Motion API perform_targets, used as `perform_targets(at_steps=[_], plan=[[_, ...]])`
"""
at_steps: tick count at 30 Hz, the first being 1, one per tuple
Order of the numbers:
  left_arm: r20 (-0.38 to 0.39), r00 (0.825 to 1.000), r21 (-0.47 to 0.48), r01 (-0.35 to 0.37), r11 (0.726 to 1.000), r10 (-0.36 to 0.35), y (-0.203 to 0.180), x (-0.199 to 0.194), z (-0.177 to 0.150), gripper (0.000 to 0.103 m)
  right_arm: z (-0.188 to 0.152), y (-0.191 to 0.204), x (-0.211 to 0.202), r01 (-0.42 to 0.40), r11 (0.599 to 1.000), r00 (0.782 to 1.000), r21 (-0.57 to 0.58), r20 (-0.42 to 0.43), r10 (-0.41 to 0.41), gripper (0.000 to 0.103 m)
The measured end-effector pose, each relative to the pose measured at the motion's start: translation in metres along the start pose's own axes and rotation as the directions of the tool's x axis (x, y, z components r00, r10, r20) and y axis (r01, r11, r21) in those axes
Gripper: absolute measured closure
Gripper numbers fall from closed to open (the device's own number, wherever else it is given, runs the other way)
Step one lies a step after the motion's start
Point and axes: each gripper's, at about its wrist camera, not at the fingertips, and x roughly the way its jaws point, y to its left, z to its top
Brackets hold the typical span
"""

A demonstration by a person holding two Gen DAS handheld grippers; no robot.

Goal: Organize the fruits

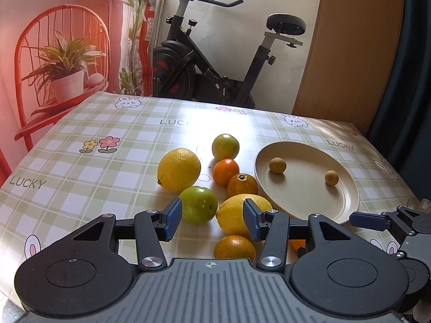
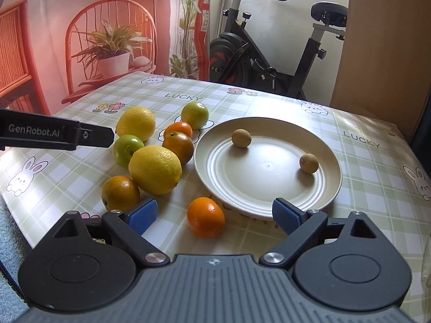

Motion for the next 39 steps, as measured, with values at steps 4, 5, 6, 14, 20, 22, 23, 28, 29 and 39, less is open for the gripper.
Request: perform_targets(at_steps=[4,5,6,14,20,22,23,28,29,39], plan=[[-0.017,1.0,0.0,-0.002,1.0,0.002,0.0,0.002,0.0,0.051,0.002,-0.002,0.007,0.011,1.0,0.998,0.013,-0.059,-0.01,0.01],[-0.022,1.0,-0.002,-0.006,1.0,0.006,0.0,0.003,0.0,0.05,0.003,-0.003,0.01,0.011,1.0,0.997,0.015,-0.081,-0.009,0.01],[-0.027,1.0,-0.004,-0.012,1.0,0.012,0.0,0.003,0.0,0.05,0.004,-0.004,0.012,0.005,1.0,0.995,0.022,-0.099,-0.003,0.01],[-0.045,0.999,-0.002,-0.012,1.0,0.012,0.001,0.005,-0.002,0.049,0.005,-0.016,0.011,-0.009,0.997,0.994,0.074,-0.104,0.017,0.008],[-0.048,0.999,-0.008,0.016,1.0,-0.016,0.0,0.005,-0.003,0.049,0.005,-0.024,0.005,-0.013,0.993,0.997,0.119,-0.068,0.021,0.008],[-0.045,0.999,-0.007,0.02,1.0,-0.02,-0.002,0.005,-0.004,0.049,0.006,-0.023,0.005,-0.019,0.994,0.997,0.109,-0.074,0.028,0.008],[-0.045,0.999,-0.007,0.02,1.0,-0.02,-0.002,0.004,-0.004,0.049,0.005,-0.022,0.006,-0.022,0.994,0.996,0.106,-0.081,0.031,0.008],[-0.057,0.998,-0.003,0.03,1.0,-0.03,-0.006,0.006,-0.006,0.049,0.0,-0.017,0.012,-0.028,0.995,0.993,0.092,-0.115,0.039,0.021],[-0.057,0.998,0.001,0.039,0.999,-0.039,-0.007,0.006,-0.006,0.049,-0.001,-0.016,0.011,-0.025,0.996,0.993,0.084,-0.115,0.035,0.024],[-0.11,0.972,0.08,0.218,0.973,-0.209,-0.037,0.018,-0.005,0.067,-0.007,-0.007,0.009,-0.07,0.997,0.995,0.023,-0.075,0.072,0.052]])
